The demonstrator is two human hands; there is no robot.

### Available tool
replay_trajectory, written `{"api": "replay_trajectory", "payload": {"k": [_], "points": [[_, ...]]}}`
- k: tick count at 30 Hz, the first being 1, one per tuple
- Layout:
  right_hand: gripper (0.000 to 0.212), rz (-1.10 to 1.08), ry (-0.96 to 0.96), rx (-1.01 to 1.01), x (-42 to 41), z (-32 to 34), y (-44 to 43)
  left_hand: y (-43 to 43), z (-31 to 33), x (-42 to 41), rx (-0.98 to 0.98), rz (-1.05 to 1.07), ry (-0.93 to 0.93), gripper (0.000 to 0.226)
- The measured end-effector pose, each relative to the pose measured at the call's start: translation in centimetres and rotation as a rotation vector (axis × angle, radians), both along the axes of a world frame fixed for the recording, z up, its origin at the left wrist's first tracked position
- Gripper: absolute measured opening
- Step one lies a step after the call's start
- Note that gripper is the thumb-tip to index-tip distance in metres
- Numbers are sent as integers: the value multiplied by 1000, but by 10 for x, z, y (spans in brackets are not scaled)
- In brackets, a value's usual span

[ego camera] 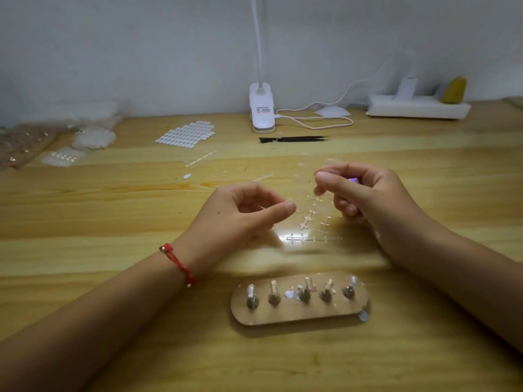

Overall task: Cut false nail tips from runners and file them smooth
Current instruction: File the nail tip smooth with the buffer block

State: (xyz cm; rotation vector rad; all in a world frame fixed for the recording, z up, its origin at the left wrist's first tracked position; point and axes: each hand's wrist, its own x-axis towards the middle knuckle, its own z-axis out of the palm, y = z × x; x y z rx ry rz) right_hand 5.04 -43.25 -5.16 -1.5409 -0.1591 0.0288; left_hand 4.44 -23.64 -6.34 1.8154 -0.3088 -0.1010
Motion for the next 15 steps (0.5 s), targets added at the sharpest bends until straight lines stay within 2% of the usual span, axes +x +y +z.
{"api": "replay_trajectory", "payload": {"k": [5,10,15], "points": [[20,28,-23,-33,-1,-2,3,-1,-1,2,46,-56,1,22],[37,86,-74,-135,-3,-2,0,0,-3,4,-103,39,64,22],[36,48,-65,-135,-4,-4,4,2,-3,4,-137,26,61,23]]}}
